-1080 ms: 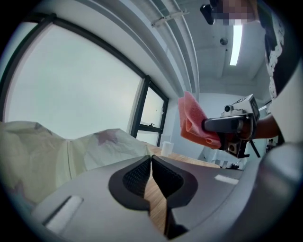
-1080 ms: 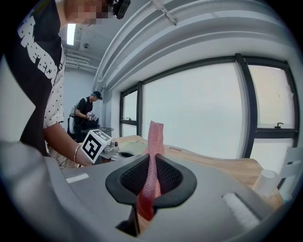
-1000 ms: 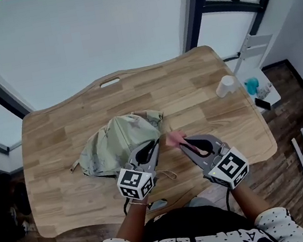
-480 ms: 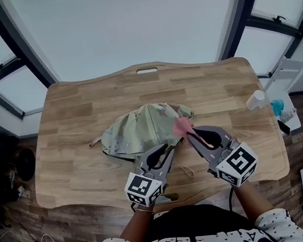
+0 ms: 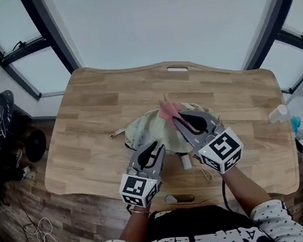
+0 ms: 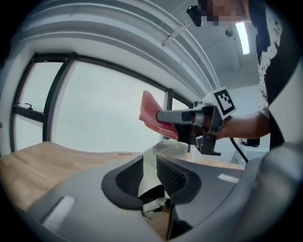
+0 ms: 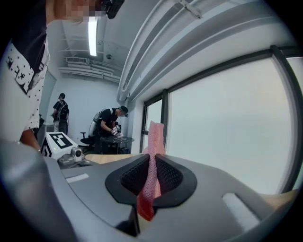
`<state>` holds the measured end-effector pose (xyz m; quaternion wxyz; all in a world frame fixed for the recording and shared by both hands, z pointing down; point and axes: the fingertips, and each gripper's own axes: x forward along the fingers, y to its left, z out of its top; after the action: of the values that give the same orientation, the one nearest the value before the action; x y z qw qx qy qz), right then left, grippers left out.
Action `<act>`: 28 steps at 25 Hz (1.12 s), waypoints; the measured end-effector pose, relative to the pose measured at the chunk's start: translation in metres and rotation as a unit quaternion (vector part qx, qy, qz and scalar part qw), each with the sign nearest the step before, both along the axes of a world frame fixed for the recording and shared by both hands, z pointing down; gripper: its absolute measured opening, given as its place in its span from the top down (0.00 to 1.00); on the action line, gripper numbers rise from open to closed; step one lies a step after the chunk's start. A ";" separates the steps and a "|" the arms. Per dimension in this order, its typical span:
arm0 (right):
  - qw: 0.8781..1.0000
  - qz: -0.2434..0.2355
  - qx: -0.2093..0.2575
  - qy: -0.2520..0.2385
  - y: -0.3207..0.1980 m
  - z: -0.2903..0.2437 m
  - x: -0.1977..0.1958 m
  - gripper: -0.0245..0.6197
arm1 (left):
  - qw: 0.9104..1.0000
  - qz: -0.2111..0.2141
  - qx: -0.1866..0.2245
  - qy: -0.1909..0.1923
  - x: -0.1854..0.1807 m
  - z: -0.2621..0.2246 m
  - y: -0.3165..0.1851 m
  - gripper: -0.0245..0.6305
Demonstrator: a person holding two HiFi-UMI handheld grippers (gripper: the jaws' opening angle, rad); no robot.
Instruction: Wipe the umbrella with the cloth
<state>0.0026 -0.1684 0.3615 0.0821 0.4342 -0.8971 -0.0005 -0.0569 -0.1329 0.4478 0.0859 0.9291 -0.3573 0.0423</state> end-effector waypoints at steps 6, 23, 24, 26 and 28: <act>0.996 0.040 -0.061 0.052 -0.031 0.059 0.009 0.89 | 0.998 0.003 -0.044 -0.034 -0.017 0.029 -0.017 0.68; 0.985 -0.013 -0.125 0.118 -0.046 0.123 0.014 0.89 | 0.997 -0.026 -0.072 -0.029 -0.007 0.062 -0.049 0.96; 0.984 -0.023 -0.127 0.121 -0.044 0.126 0.012 0.89 | 0.996 -0.029 -0.073 -0.028 -0.009 0.062 -0.049 0.96; 0.982 -0.042 -0.131 0.128 -0.038 0.132 0.007 0.89 | 0.996 -0.032 -0.076 -0.022 -0.011 0.060 -0.049 0.96; 0.980 -0.059 -0.135 0.131 -0.030 0.138 0.003 0.89 | 0.996 -0.034 -0.077 -0.018 -0.014 0.058 -0.049 0.96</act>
<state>0.0054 -0.1985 0.4995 0.2569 0.3614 -0.8944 0.0587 -0.0704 -0.1818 0.5058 0.1521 0.9061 -0.3859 0.0836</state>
